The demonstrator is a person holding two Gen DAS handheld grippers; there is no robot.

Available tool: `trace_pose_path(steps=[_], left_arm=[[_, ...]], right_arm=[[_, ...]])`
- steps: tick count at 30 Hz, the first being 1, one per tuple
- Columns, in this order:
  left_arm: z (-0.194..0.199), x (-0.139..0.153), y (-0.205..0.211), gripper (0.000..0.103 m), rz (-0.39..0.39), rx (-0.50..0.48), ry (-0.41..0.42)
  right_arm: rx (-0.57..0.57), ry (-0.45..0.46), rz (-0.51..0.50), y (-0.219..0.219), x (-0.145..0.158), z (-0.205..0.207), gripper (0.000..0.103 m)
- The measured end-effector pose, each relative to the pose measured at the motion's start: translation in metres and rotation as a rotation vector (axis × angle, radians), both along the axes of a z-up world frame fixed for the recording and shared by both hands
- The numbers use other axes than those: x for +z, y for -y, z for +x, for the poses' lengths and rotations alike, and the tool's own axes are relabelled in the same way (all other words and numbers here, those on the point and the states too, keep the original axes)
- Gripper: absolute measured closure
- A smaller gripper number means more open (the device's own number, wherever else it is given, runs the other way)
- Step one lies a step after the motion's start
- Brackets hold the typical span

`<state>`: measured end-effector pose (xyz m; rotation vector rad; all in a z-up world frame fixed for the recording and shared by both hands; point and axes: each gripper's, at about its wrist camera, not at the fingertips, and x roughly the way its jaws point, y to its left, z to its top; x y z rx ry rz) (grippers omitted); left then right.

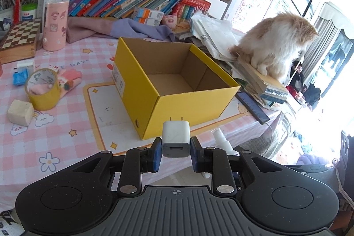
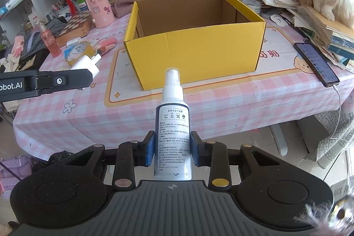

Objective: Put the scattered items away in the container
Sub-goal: 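Carry the charger plug and spray bottle over the yellow box with both grippers, then lower both items into the box and open both grippers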

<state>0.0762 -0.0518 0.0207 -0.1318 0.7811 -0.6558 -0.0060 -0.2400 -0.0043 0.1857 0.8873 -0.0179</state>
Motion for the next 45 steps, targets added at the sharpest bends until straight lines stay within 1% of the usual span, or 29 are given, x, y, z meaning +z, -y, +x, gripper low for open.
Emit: trace_pose_path(steps=[7, 14, 23, 31, 38, 45], left_arm=[[0.002, 0.0, 0.012, 0.078, 0.014, -0.025, -0.003], [0.002, 0.002, 0.028, 0.078, 0.021, -0.072, 0.006], [0.005, 0.0, 0.047, 0.078, 0.03, -0.128, -0.001], [0.014, 0.002, 0.065, 0.078, 0.021, -0.135, 0.008], [0.029, 0.009, 0.085, 0.078, 0.01, -0.117, 0.041], [0.056, 0.028, 0.101, 0.078, 0.007, -0.052, 0.106]], right_arm=[[-0.001, -0.01, 0.012, 0.006, -0.002, 0.005, 0.072], [-0.039, 0.002, 0.02, 0.018, -0.001, 0.007, 0.072], [-0.087, -0.005, 0.034, 0.034, -0.005, 0.003, 0.072], [-0.084, 0.003, 0.03, 0.052, -0.001, 0.017, 0.072], [-0.07, 0.076, 0.027, 0.079, 0.019, 0.042, 0.072], [0.007, 0.168, 0.007, 0.098, 0.045, 0.08, 0.072]])
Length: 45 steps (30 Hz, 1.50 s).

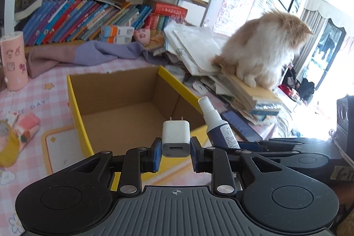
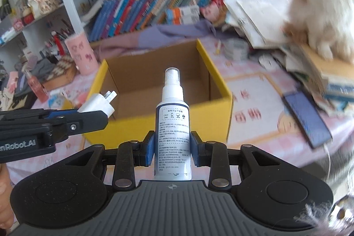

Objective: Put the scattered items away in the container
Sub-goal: 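Lower both items into the box and open both grippers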

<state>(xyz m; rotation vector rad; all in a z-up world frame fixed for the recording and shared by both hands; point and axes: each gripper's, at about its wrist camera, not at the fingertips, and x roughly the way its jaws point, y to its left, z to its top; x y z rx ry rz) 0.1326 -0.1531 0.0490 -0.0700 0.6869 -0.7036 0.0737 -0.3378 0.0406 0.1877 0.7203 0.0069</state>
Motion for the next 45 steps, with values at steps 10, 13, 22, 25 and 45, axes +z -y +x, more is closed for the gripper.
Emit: trace_pose_path(steps=[10, 13, 22, 25, 45], left_arm=[[0.044, 0.01, 0.02, 0.078, 0.035, 0.132, 0.044], [0.059, 0.005, 0.027, 0.078, 0.068, 0.165, 0.045], [0.088, -0.027, 0.05, 0.078, 0.211, 0.183, 0.018], [0.093, -0.041, 0.058, 0.078, 0.256, 0.169, 0.0], [0.095, -0.073, 0.066, 0.08, 0.39, 0.167, -0.06]], right_arm=[[0.12, 0.092, -0.036, 0.019, 0.022, 0.065, 0.072], [0.149, 0.092, -0.047, 0.023, 0.018, 0.087, 0.072], [0.228, -0.011, -0.105, 0.028, -0.023, 0.134, 0.072], [0.26, -0.048, -0.129, 0.026, -0.038, 0.142, 0.072], [0.428, -0.196, -0.191, 0.006, -0.082, 0.167, 0.072]])
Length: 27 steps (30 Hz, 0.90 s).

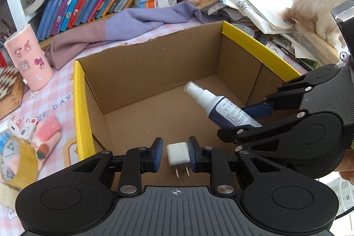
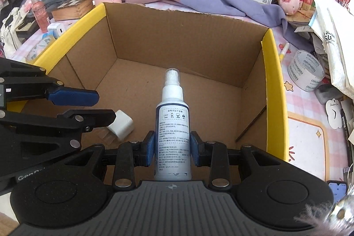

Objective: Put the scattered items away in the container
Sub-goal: 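Lower both items into the box and open both grippers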

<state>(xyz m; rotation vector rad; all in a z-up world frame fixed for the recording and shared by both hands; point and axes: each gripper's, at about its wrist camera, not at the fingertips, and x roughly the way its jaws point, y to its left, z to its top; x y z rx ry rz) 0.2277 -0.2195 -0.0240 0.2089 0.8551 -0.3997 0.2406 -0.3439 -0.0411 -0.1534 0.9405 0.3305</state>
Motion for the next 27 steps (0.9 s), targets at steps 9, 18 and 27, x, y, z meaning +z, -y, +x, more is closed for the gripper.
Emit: trace_pose_path(steps=[9, 18, 27], left_arm=[[-0.011, 0.013, -0.011, 0.073, -0.057, 0.044, 0.074], [-0.041, 0.046, -0.026, 0.058, -0.122, 0.082, 0.184], [-0.067, 0.061, -0.045, 0.051, -0.164, 0.113, 0.24]], right_arm=[[-0.044, 0.071, 0.07, 0.005, 0.014, -0.012, 0.071], [-0.136, 0.245, 0.129, 0.008, 0.05, -0.048, 0.07], [-0.21, 0.307, 0.141, 0.001, 0.063, -0.086, 0.069]])
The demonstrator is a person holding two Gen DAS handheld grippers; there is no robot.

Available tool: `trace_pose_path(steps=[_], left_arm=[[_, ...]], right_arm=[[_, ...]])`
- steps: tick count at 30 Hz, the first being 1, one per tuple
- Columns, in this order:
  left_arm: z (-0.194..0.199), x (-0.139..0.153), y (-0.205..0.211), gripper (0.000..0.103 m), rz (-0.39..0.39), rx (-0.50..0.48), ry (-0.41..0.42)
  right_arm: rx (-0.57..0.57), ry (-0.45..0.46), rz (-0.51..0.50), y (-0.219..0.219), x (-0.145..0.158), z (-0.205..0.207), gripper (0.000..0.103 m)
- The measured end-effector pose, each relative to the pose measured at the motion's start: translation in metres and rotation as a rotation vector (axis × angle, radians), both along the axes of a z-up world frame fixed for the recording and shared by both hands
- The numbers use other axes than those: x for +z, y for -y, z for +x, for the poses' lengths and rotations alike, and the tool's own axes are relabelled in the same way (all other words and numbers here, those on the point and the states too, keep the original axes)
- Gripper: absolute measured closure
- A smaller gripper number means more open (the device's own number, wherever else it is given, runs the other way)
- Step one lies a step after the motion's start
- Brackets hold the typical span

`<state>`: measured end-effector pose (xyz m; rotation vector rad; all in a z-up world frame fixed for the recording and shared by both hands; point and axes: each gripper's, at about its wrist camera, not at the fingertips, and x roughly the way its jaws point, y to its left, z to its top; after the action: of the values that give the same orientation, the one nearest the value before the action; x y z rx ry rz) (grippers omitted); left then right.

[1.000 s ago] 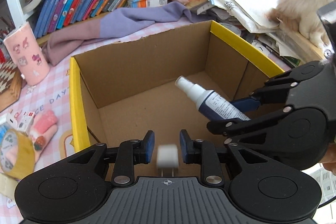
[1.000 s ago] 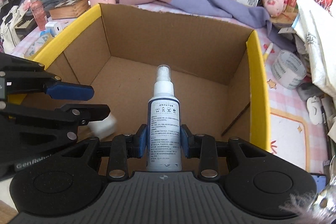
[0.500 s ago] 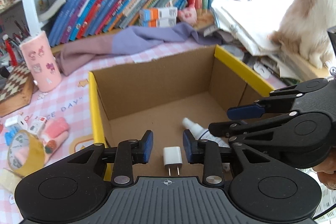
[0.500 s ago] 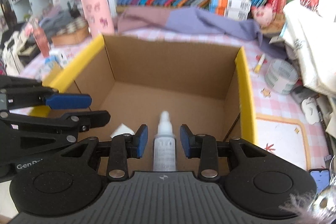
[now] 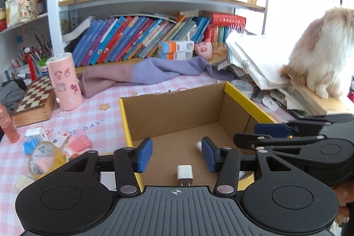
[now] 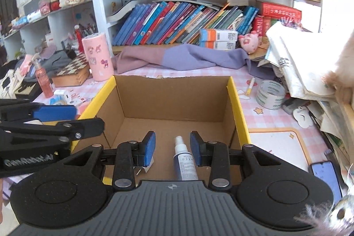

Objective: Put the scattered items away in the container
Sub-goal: 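Lower both items into the box and open both grippers, then withdraw both tools from the box back toward the table items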

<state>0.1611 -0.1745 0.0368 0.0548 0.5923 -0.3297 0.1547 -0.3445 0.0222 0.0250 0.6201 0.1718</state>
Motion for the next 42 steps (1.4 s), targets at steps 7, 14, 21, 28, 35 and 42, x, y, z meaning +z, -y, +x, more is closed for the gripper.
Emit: trace_pose_path(steps=[7, 14, 21, 28, 35, 42], left_arm=[[-0.021, -0.004, -0.029, 0.05, -0.038, 0.02, -0.018], [-0.04, -0.005, -0.058, 0.05, -0.048, 0.023, -0.031], [-0.058, -0.008, -0.087, 0.049, -0.052, 0.027, -0.05], [-0.075, -0.011, -0.112, 0.045, -0.054, 0.018, -0.068], [-0.088, -0.016, -0.132, 0.039, -0.053, 0.006, -0.086], [-0.1, -0.022, -0.155, 0.032, -0.052, 0.011, -0.113]], right_arm=[[-0.073, -0.003, -0.013, -0.007, -0.001, -0.023, 0.068], [-0.104, -0.006, -0.026, -0.027, -0.001, -0.043, 0.067], [-0.096, -0.034, -0.036, -0.06, -0.006, -0.065, 0.067], [-0.088, -0.055, -0.045, -0.093, -0.01, -0.085, 0.067], [-0.09, -0.082, -0.047, -0.118, -0.016, -0.103, 0.065], [-0.083, -0.11, -0.041, -0.143, -0.023, -0.117, 0.064]])
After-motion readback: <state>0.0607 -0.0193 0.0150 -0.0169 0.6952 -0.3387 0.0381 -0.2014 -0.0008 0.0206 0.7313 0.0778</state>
